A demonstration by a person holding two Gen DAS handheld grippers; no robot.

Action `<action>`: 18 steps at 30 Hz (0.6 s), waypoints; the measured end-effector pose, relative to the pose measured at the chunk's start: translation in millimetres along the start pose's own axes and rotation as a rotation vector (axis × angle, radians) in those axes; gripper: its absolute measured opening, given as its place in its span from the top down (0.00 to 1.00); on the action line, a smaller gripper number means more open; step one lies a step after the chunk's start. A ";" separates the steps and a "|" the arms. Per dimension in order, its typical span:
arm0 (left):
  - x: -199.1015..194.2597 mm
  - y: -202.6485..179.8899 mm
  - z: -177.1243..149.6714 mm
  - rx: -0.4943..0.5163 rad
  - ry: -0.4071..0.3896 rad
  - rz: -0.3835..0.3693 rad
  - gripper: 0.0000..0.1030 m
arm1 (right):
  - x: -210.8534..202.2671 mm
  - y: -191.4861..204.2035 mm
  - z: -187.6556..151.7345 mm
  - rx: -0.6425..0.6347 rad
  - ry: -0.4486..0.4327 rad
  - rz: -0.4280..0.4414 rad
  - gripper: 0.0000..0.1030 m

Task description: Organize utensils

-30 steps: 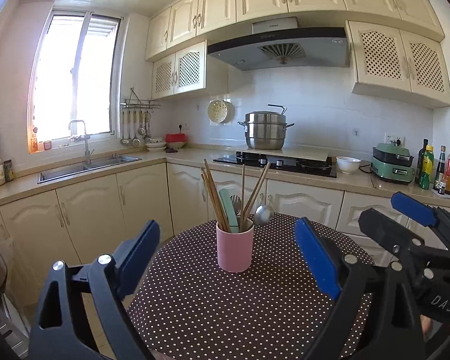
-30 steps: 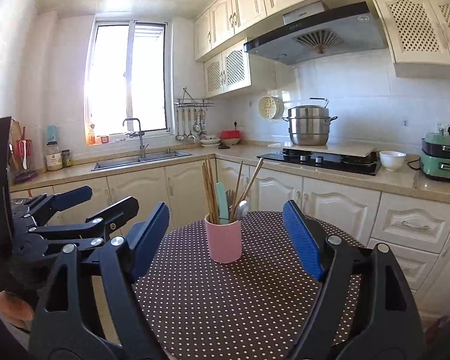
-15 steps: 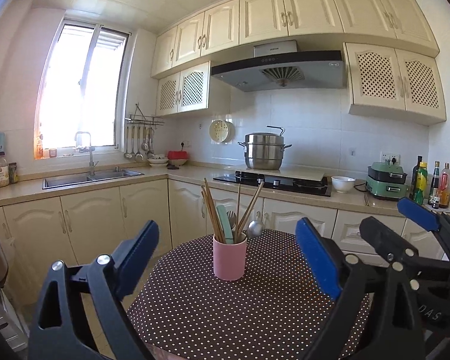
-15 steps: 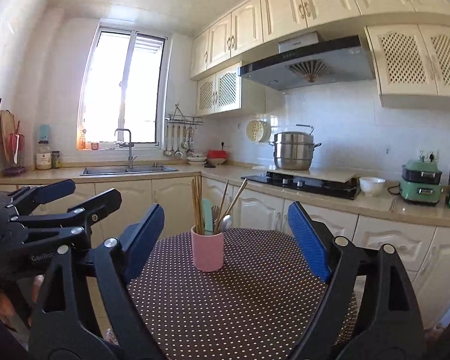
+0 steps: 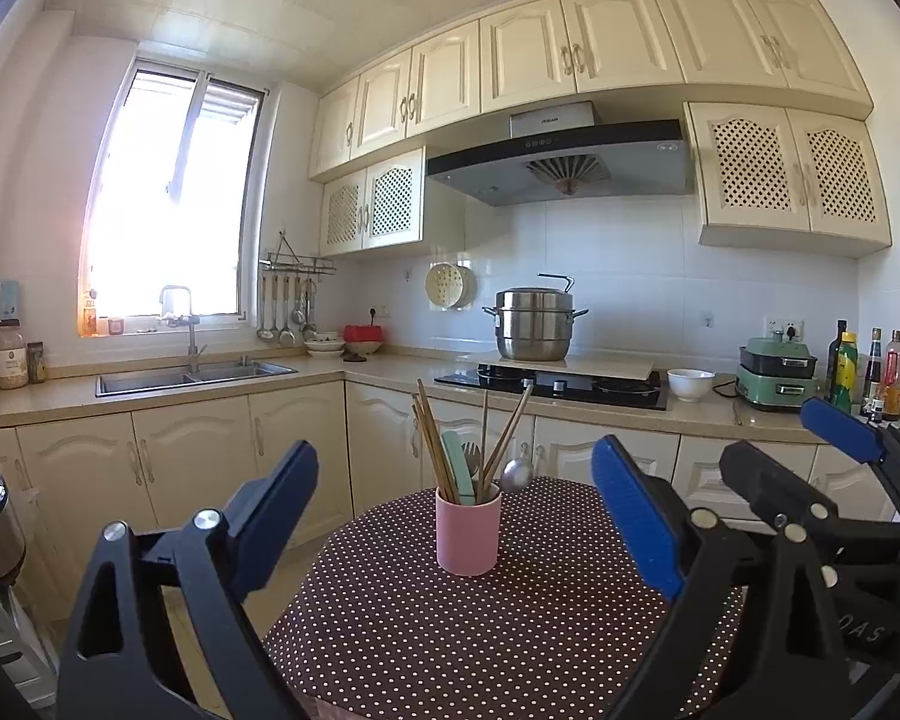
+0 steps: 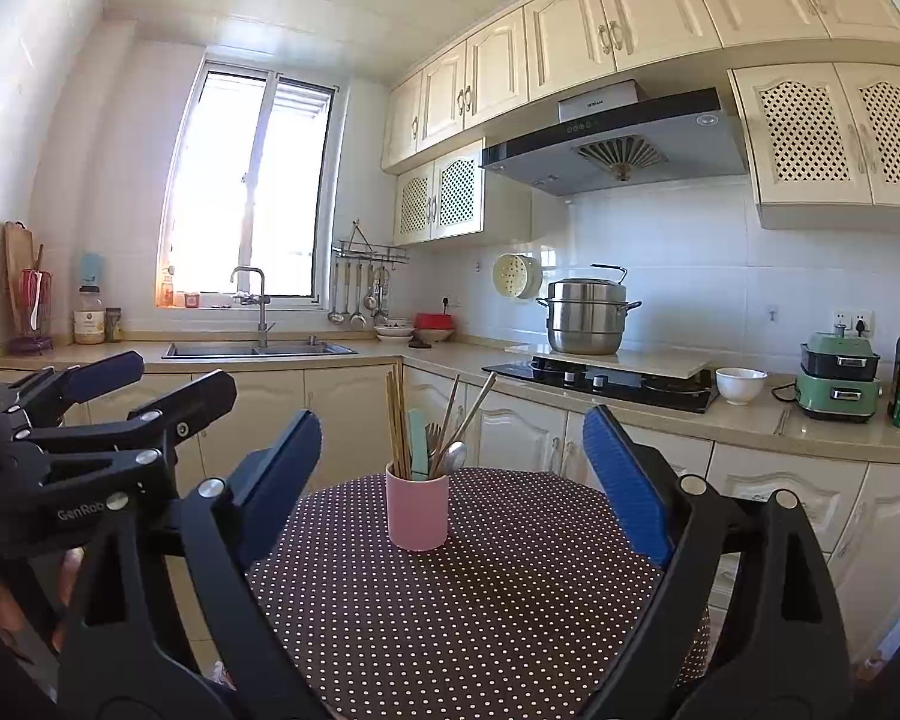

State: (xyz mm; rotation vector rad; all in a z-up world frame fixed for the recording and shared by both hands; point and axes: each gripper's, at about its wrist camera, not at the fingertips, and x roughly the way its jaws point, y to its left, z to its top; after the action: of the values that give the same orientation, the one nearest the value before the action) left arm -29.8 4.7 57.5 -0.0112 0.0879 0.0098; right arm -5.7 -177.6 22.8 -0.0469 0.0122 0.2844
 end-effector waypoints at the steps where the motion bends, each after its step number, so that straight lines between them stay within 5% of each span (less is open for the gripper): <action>1: 0.3 -0.4 -0.5 0.003 0.000 0.001 0.12 | 0.5 -0.5 -0.4 0.000 0.001 0.000 0.15; 18: 1.5 -2.6 -3.5 0.006 -0.006 -0.004 0.12 | 3.9 -6.0 -2.4 0.011 0.014 0.006 0.13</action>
State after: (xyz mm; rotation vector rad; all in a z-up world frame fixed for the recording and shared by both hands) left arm -28.6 2.0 54.0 -0.0053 0.0822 0.0058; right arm -0.3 -182.4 20.6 -0.0384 0.0275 0.2902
